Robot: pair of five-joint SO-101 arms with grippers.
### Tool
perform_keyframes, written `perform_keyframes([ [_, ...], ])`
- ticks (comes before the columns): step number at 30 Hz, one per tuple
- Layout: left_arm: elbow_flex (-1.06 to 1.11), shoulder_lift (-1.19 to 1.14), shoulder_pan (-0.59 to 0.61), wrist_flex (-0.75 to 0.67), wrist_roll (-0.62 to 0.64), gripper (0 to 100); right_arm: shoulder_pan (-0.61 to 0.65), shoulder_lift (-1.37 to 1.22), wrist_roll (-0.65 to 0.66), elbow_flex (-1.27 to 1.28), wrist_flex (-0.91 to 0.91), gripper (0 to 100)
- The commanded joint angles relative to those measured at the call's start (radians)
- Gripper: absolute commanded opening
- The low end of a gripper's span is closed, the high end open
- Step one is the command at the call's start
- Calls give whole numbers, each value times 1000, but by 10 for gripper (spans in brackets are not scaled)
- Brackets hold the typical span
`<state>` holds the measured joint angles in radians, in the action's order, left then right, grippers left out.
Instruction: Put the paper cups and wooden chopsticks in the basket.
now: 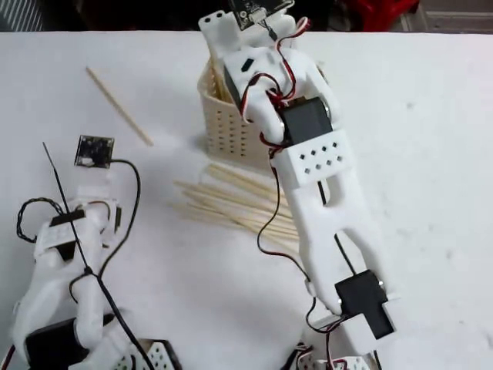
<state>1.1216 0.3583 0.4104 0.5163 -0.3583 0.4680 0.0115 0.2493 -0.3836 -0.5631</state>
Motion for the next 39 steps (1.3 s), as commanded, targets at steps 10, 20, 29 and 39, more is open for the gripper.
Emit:
perform_keyframes([
  [10,0,24,-24,-21,-12,98,30,194,-2,-46,-814,109],
  [20,0,24,-24,-23,-12,98,188,200,-3,302,-932,109],
  [29,0,24,-24,-23,-12,98,197,206,-2,953,-351,109],
  [39,18,22,-50,-26,-152,98,220,208,-2,1175,-38,110],
])
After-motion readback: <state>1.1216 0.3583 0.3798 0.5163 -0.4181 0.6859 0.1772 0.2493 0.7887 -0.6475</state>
